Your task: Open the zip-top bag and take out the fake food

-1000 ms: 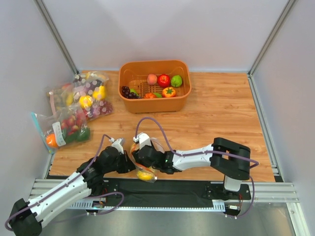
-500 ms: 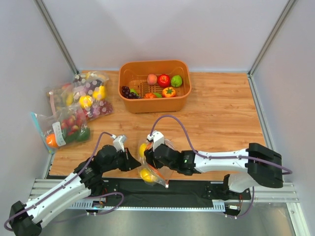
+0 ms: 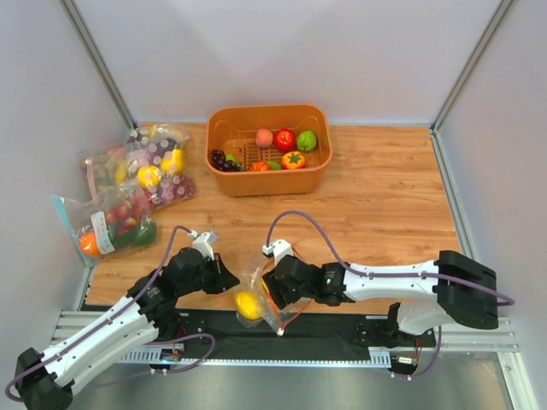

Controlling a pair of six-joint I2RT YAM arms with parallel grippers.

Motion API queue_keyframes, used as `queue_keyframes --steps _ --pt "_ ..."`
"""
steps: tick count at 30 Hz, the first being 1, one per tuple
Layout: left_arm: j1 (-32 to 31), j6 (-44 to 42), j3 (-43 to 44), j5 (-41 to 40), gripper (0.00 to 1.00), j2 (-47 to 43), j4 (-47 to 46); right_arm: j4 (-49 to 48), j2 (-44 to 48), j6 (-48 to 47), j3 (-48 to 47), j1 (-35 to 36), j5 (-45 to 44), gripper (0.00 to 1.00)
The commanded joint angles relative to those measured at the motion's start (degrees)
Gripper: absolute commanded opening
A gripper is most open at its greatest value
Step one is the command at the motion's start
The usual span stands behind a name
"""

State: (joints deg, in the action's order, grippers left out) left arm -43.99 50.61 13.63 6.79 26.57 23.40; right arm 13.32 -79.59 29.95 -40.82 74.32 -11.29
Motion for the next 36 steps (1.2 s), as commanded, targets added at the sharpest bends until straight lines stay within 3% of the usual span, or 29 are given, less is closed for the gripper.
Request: queue_keyframes --steps 1,9,25,36 --pt "0.66 -2.27 2.28 -4.24 0.0 0.33 3.67 6.54 1.45 -0.16 1.53 0.12 3.2 0.38" --pt "1.27 -2.1 1.4 -3.45 0.0 1.47 2.27 9.35 6.63 -0.16 1.27 0.03 3.73 0.36" --pt "1.27 -0.16 -2.03 -0.28 0.0 4.11 -3.53 10.59 29.75 6.6 1.09 0.03 -1.09 0.34" --pt "1.27 0.72 -3.08 0.51 0.0 3.93 -4.5 3.39 36.88 10.56 7.68 0.03 -8.04 0.34"
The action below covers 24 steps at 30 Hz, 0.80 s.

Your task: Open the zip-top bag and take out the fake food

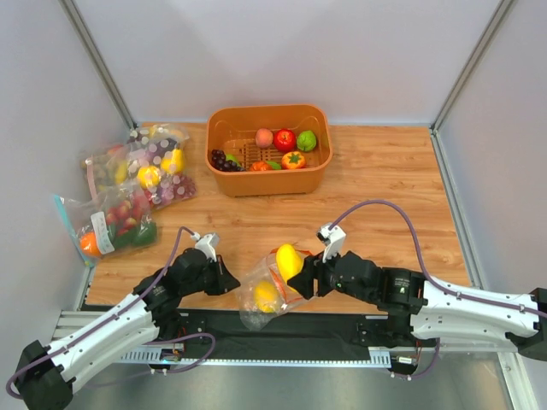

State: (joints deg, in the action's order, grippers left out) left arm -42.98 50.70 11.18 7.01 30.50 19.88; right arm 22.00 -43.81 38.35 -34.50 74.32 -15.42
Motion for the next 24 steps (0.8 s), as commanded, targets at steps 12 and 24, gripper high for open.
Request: queue_keyframes --steps 12,24 --pt "0.35 1.42 -1.6 0.64 0.0 -1.58 -0.54 -13.39 0.66 0.68 -0.74 -0.06 -9.18 0.34" --pt "0.27 1.42 -1.86 0.99 0.0 -2.2 -0.46 -11.54 -3.12 -7.67 -9.53 -4.44 -8.24 0.34"
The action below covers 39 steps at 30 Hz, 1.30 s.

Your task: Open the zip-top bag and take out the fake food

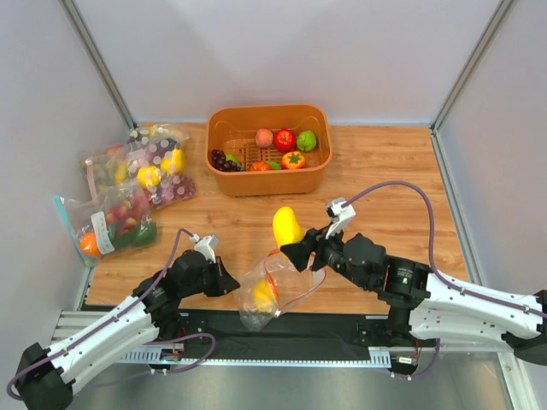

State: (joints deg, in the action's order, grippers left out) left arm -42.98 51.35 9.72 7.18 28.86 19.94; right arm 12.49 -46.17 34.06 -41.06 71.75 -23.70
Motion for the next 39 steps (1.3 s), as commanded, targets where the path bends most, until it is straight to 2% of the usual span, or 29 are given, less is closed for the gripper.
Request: queue_keyframes --steps 1,2,3,7,14,18,21,26,31,33,36,37,39 --pt "0.27 0.85 -0.49 0.91 0.0 -0.56 -0.52 -1.86 -1.2 -3.83 -3.67 -4.22 0.84 0.34" --pt "0.27 0.85 -0.4 0.99 0.0 -0.74 -0.43 -1.51 -1.81 -3.83 -4.03 -7.46 3.38 0.34" --pt "0.27 0.85 -0.31 1.08 0.0 -0.82 -0.43 -1.68 -2.25 -3.92 -4.2 -7.5 5.23 0.34" --pt "0.27 0.68 0.04 1.17 0.0 -1.79 0.53 -3.09 -4.27 -4.79 -5.52 -19.41 14.01 0.33" --pt "0.27 0.33 0.48 0.99 0.0 -3.02 2.12 -0.54 -14.81 -11.56 -16.67 -32.8 22.82 0.33" --pt "0.27 0.41 0.57 1.35 0.0 -2.67 1.68 -0.19 -25.17 -13.14 -26.76 -39.73 30.1 0.33" --pt "0.27 0.41 0.83 1.61 0.0 -2.76 2.02 1.13 -34.75 -14.2 -32.92 -41.86 31.26 0.33" --pt "0.27 0.06 0.92 1.35 0.0 -3.55 3.08 7.36 -52.75 -17.28 -49.8 -42.39 28.81 0.33" --pt "0.35 -0.73 1.97 1.17 0.0 -4.08 5.45 11.75 -64.11 -16.31 -63.84 -42.48 29.41 0.37" --pt "0.35 -0.55 2.06 1.34 0.0 -4.95 6.25 12.73 -68.15 -15.7 -66.51 -42.39 29.77 0.38" --pt "0.27 -0.38 1.89 1.35 0.0 -6.18 7.21 12.91 -70.54 -14.64 -68.89 -42.39 29.51 0.52" --pt "0.27 -0.38 1.8 1.26 0.0 -6.53 7.56 13.08 -70.81 -14.29 -69.24 -42.39 29.42 0.68" --pt "0.27 -0.73 1.71 0.91 0.0 -7.24 8.44 13.26 -71.16 -14.03 -69.77 -42.39 29.5 0.77"
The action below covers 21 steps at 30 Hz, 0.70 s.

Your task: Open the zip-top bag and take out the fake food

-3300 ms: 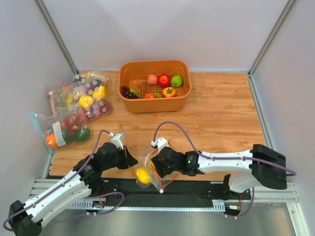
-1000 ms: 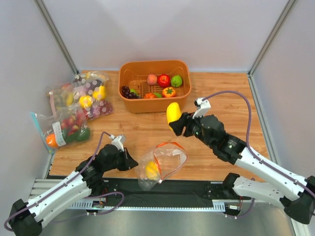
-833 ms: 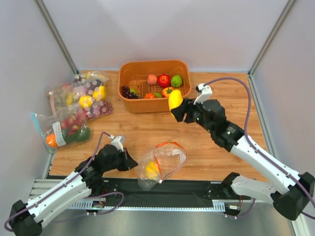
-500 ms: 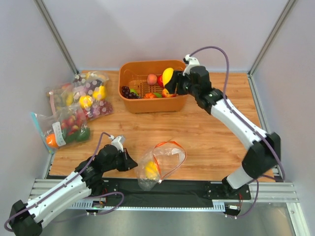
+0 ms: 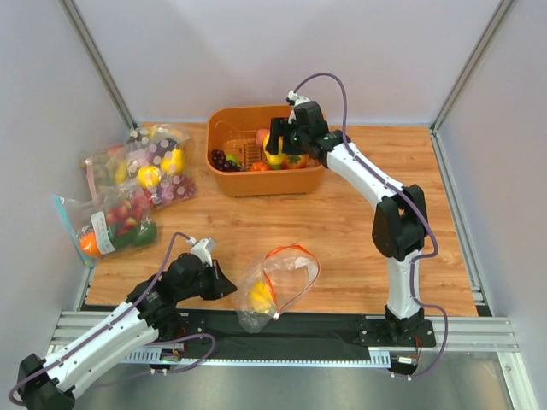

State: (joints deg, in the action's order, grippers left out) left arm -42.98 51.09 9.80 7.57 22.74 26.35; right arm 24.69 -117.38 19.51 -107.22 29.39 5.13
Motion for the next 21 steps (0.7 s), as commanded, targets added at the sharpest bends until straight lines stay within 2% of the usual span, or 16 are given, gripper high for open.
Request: queue_keyframes --steps 1,2,3,5,12,21 --pt "0.27 -0.55 1.62 0.43 0.0 -1.3 2.39 1.15 0.14 0.53 -3.61 -0.03 0.59 0.82" --pt "0.27 -0.73 1.62 0.16 0.0 -1.38 2.83 1.24 0.31 0.53 -3.52 -0.03 0.59 0.84" --pt "0.35 -0.9 1.62 0.25 0.0 -1.3 2.92 1.41 0.49 0.01 -3.35 -0.03 0.5 0.93" --pt "0.27 -0.73 1.62 0.34 0.0 -1.21 2.66 1.77 1.45 -1.04 -3.17 -0.03 0.24 0.96" --pt "0.27 -0.9 1.62 0.34 0.0 -0.95 2.04 3.7 9.7 -3.86 0.16 -0.03 -0.12 0.95" --pt "0.35 -0.91 1.45 0.34 0.0 0.63 0.46 2.03 33.34 -4.22 21.59 0.93 0.76 0.93"
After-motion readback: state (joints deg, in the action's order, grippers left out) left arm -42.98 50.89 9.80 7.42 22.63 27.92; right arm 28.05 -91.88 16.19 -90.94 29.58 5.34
